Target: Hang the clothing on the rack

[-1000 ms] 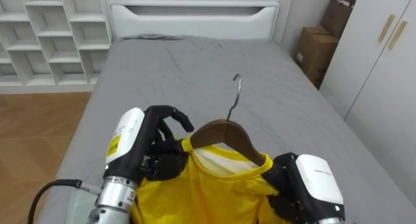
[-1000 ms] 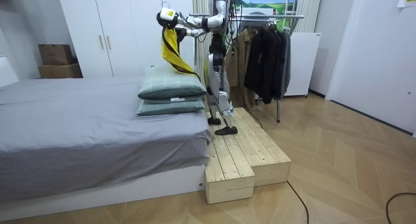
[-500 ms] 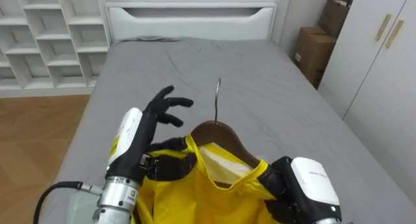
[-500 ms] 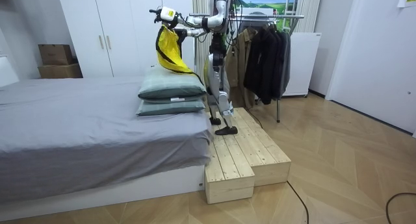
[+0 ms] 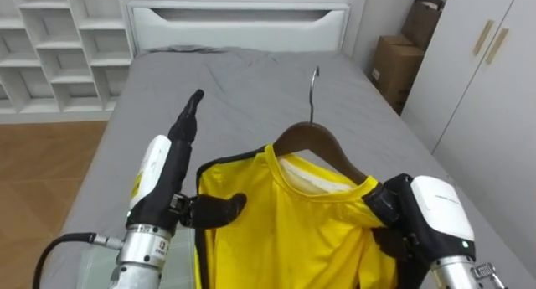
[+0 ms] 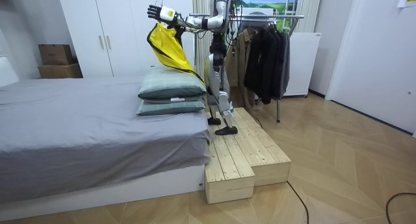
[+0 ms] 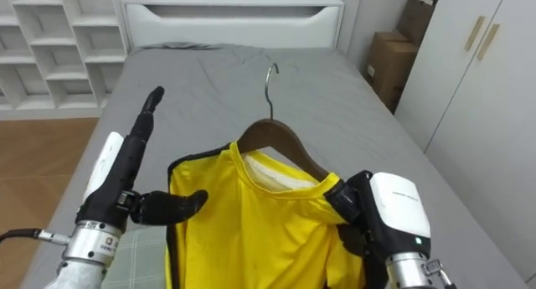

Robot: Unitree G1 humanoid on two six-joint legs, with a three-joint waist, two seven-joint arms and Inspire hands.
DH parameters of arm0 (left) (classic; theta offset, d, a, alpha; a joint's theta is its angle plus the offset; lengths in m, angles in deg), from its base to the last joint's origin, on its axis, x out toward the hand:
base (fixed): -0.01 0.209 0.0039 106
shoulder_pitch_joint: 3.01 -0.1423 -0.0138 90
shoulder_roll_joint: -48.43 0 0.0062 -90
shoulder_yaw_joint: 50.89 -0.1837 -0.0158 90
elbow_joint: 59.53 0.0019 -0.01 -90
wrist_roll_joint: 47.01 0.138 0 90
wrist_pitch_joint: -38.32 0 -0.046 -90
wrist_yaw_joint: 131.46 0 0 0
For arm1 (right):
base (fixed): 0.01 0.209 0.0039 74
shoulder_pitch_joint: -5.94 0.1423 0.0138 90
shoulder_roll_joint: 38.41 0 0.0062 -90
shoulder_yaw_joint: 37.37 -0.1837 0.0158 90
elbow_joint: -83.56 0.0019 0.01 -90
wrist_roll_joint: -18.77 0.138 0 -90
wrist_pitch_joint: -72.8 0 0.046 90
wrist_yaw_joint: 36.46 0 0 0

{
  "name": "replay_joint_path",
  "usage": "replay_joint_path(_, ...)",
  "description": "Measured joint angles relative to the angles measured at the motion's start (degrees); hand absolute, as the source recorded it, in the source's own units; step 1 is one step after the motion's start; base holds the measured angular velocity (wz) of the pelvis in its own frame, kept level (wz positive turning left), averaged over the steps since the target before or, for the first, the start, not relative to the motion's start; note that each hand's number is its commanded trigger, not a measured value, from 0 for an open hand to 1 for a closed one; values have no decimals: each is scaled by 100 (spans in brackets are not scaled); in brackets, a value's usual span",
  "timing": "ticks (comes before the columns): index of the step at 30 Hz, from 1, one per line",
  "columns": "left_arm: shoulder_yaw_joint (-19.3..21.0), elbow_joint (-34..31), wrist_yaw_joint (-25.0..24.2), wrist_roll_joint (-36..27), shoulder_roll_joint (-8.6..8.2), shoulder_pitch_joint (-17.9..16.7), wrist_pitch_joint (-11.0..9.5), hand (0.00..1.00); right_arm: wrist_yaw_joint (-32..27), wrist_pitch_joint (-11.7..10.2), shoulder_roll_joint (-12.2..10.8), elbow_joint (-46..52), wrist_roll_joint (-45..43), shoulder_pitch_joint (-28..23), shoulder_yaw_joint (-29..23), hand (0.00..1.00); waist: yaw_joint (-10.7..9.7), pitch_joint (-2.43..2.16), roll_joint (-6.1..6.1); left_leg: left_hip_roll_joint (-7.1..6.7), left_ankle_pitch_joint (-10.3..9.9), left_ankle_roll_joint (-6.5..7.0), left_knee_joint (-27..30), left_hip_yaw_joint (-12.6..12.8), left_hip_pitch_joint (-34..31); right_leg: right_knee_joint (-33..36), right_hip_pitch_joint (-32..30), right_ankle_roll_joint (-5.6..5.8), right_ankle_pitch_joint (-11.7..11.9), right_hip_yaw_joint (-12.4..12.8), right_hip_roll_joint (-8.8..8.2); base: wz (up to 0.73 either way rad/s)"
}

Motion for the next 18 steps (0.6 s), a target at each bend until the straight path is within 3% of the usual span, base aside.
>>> replay_joint_path(12,115,14,-4,-19,15,-2,30,0,48,95,49,-20,-12,256,-485,100,-115,5,-14,5,0,0,-2,1,-45,3,-46,2,0,2,2,0)
replay_joint_path(18,600,250,15,-48,21,-28,32,0,16,97,279,162,-193,257,-546,100,-136,-3,-27,3,0,0,-7,45,-47,76,-118,-7,-7,53,7,-7)
